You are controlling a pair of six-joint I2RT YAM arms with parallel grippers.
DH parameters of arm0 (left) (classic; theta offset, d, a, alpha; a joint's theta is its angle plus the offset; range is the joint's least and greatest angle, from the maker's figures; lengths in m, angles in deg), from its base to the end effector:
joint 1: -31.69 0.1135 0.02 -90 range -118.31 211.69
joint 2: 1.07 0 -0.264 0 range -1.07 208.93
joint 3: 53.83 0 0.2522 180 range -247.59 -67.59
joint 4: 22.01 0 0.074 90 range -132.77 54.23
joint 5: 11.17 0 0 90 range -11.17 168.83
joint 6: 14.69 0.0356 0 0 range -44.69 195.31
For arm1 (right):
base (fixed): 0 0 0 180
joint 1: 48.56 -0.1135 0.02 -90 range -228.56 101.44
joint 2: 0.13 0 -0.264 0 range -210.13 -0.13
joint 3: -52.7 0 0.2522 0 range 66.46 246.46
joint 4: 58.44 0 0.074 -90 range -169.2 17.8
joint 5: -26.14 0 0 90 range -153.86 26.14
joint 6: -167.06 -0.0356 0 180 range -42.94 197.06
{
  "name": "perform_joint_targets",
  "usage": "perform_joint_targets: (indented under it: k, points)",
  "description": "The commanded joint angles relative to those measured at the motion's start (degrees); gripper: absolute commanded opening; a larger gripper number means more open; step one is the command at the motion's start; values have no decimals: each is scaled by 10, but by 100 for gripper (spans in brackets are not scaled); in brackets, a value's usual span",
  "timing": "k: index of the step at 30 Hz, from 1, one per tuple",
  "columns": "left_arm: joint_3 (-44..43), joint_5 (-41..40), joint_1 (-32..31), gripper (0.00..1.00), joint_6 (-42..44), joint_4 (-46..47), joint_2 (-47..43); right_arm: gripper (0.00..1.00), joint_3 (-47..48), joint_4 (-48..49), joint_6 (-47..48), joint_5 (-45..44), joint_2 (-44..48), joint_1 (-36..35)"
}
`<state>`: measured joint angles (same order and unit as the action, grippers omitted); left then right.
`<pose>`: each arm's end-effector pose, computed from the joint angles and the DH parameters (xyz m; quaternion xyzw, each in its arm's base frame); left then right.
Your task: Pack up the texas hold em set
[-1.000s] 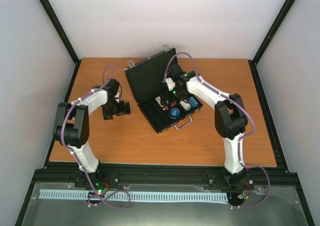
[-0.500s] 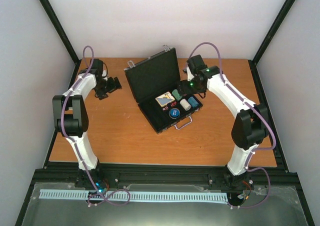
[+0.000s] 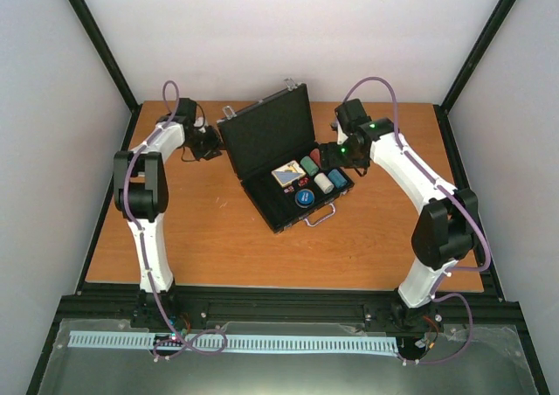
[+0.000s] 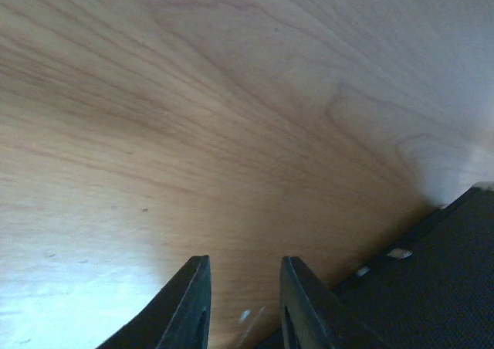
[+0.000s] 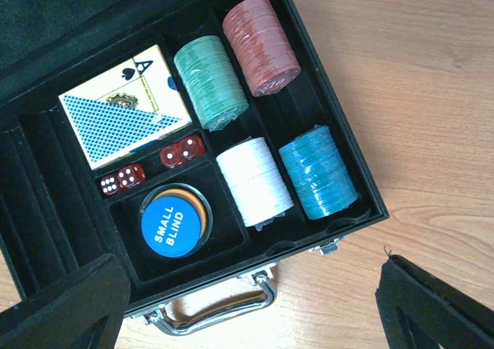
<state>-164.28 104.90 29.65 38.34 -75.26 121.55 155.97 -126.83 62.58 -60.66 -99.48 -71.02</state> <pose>0.4521 -0.0318 0.1863 -0.2399 0.9224 -0.2770 0.1219 0.3335 0.1400 0.2924 -0.0740 0.9721 0.0958 0.2009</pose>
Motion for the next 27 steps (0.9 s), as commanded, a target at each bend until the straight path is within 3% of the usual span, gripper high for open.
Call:
perform_joint_targets:
  k: [1,4,13,17,22,27]
  points:
    - [-33,54,-14,21,-31,23,13,89,-13,-12,-10,-16,28,8]
    - [-35,67,-23,16,-31,23,-1,89,-30,-9,-14,-18,36,12]
    - [-47,95,-47,19,-14,-11,-57,88,-70,34,-84,-68,108,39]
    - [-40,98,-48,20,-9,-22,-89,89,-62,23,-120,-170,150,44]
    - [-6,114,-56,22,-18,-17,-118,89,-58,5,-131,-253,191,45]
    - [56,115,-88,22,-31,6,-152,89,-72,4,-131,-235,205,46]
